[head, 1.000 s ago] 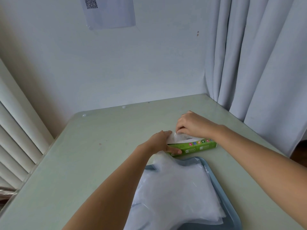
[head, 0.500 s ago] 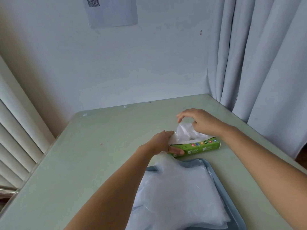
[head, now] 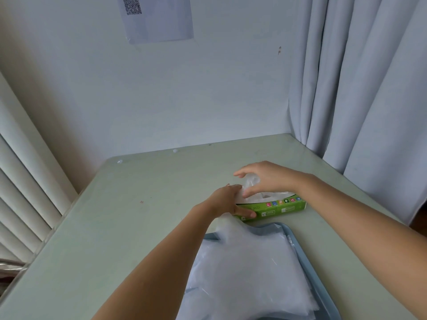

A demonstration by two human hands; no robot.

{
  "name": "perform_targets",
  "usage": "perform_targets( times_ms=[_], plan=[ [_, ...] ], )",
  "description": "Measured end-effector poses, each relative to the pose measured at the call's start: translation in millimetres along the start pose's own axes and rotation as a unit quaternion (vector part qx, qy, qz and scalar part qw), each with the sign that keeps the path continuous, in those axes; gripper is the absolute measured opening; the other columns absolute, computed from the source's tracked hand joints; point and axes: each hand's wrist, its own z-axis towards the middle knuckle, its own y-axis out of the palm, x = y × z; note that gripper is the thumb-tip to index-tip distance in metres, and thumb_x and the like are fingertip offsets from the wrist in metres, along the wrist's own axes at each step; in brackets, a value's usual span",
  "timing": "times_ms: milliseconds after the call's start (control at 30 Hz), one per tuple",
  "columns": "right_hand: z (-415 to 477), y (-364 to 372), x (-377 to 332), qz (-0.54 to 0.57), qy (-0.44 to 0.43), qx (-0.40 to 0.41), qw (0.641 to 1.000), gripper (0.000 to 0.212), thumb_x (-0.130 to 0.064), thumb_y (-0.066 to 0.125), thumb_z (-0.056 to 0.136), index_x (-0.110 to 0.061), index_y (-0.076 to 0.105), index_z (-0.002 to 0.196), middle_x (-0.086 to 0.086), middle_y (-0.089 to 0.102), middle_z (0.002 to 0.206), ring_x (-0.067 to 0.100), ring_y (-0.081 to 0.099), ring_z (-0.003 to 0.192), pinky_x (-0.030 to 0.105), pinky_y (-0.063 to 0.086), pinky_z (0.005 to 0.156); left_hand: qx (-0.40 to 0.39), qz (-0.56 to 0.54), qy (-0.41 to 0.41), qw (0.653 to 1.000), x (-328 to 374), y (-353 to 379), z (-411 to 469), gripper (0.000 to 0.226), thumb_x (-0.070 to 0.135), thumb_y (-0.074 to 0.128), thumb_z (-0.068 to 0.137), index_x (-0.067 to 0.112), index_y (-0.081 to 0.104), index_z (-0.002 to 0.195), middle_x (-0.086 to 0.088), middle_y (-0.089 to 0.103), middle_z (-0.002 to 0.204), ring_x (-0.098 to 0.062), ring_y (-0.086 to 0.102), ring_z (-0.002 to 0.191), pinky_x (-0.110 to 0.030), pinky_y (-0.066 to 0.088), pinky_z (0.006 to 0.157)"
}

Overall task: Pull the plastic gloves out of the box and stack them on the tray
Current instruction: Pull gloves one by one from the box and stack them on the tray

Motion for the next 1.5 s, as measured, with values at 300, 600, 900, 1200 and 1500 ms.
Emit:
perform_targets(
  times_ms=[300,600,900,1200,1500],
  plan=[
    [11,-11,-4,0.021,0.094,-0.017,0.995,0.022,-0.024,0.059,0.094,-0.016,0.073,0.079,0.004,0.046,0.058,0.014,0.038,0.051,0.025,0.037,0.051,-0.008,-0.004,-0.008,1.000,-2,0,-2,0.088,0.051,0.078,0.070,0.019,0.038,0.142,-0.002,0.049,0.131,-0.024,0.049,0.119,-0.033,0.041,0.099],
    [1,-3,10,-0.053,0.087,0.109,0.989,0.041,-0.027,0.051,0.097,-0.001,0.052,0.065,0.012,0.054,0.065,0.023,0.051,0.062,0.032,0.034,0.060,0.010,-0.011,0.018,1.000,1,-1,-5,0.088,0.046,0.082,0.067,0.017,0.040,0.139,0.000,0.050,0.130,-0.021,0.050,0.116,-0.027,0.041,0.093],
    [-10,-5,17,0.128,0.137,0.048,0.981,0.014,-0.015,0.070,0.086,-0.008,0.070,0.073,0.000,0.066,0.063,0.008,0.061,0.053,0.018,0.049,0.055,0.028,0.018,0.017,0.999,2,-1,-5,0.088,0.049,0.082,0.067,0.016,0.042,0.138,-0.003,0.051,0.127,-0.023,0.051,0.113,-0.027,0.040,0.091],
    [-10,1,4,0.142,0.196,0.102,0.965,0.018,-0.016,0.066,0.088,-0.010,0.070,0.072,0.002,0.065,0.065,0.014,0.060,0.062,0.027,0.051,0.069,0.118,-0.038,0.057,0.991,7,7,-9,0.108,0.035,0.086,0.065,0.028,0.018,0.148,-0.007,0.025,0.154,-0.027,0.043,0.129,-0.026,0.036,0.098],
    [14,11,0,-0.003,0.214,0.134,0.967,0.024,0.002,0.045,0.088,-0.008,0.053,0.068,0.008,0.059,0.076,0.026,0.052,0.076,0.026,0.035,0.054,0.076,0.027,0.089,0.993,2,8,-15,0.071,0.034,0.082,0.072,0.027,0.047,0.133,-0.006,0.017,0.156,-0.029,0.044,0.129,-0.030,0.037,0.102]
  ],
)
